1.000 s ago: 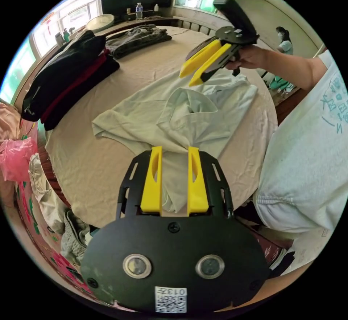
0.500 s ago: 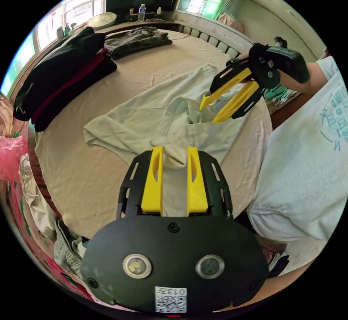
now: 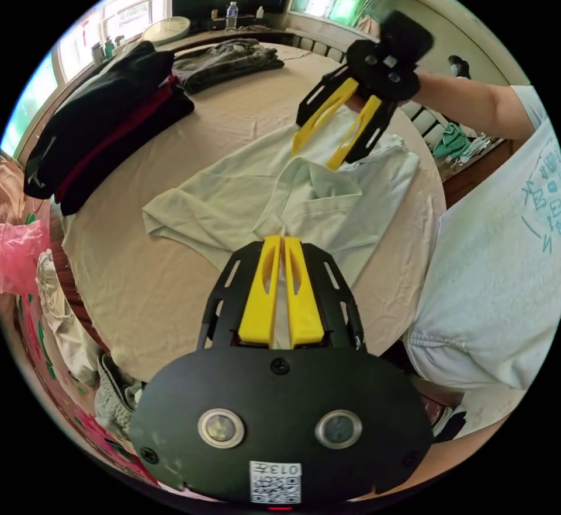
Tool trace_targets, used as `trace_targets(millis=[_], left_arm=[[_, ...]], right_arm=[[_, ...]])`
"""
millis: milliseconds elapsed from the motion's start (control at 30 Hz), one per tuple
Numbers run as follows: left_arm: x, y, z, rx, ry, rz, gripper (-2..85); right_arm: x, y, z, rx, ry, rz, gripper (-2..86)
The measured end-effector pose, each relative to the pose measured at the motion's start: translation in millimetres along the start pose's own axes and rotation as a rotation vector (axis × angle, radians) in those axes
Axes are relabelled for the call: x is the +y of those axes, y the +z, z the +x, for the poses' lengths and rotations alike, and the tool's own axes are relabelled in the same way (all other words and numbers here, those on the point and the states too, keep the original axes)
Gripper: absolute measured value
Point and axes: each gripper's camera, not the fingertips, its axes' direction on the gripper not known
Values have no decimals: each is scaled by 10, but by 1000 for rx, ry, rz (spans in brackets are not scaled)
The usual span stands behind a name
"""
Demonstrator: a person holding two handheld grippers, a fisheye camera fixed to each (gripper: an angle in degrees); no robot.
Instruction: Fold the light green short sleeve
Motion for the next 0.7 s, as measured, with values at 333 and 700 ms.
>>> trace_targets(millis=[333, 700], left_arm=[[141, -585, -274, 20, -47, 304, 3], [-711, -416, -918, -3, -154, 218, 19]], right_arm=[[778, -428, 532, -313, 464, 261, 20], [2181, 332, 132, -607, 1499, 612, 55]])
